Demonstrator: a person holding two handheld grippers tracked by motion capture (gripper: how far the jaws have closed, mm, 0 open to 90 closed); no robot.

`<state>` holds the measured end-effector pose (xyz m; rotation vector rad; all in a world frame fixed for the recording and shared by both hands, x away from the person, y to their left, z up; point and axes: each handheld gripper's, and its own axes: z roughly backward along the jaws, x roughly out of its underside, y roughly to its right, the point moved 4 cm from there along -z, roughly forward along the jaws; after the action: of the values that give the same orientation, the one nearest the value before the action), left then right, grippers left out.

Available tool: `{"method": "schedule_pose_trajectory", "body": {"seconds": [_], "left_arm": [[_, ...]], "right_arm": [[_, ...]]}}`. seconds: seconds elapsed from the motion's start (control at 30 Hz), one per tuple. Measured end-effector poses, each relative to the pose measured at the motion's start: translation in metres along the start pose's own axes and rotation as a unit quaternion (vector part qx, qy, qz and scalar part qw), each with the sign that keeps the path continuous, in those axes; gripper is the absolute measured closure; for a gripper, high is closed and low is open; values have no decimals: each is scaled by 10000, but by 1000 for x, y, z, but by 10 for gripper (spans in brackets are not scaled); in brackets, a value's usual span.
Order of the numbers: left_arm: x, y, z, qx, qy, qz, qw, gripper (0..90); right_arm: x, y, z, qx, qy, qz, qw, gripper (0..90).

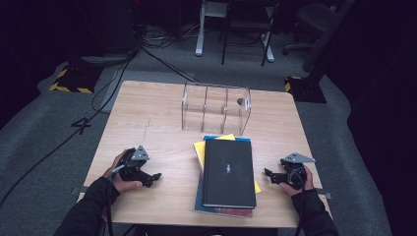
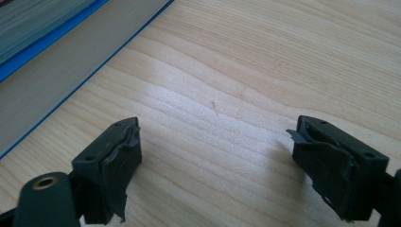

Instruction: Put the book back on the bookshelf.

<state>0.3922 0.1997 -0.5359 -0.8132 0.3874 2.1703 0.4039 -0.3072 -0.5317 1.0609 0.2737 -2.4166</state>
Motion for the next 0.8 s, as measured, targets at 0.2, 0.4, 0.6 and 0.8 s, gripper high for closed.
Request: {"method": "schedule_pose_trajectory", "body": {"seconds": [0.2, 0.4, 0.6, 0.8], "left_arm": [[0, 1, 0, 29, 5, -15, 10000, 5], [0, 4, 0, 88, 13, -104, 9999, 5], [0, 5, 0, 102, 6, -90, 9999, 5], [0, 6, -1, 95, 11, -109, 9999, 5]], "right_arm": [[0, -1, 10, -144, -87, 174, 9997, 231], [-7, -25, 49, -630, 111, 815, 9946, 301], [-7, -48, 77, -1023, 269, 983, 9895, 310], [-4, -68, 93, -1401, 303, 1124, 9833, 298]]}}
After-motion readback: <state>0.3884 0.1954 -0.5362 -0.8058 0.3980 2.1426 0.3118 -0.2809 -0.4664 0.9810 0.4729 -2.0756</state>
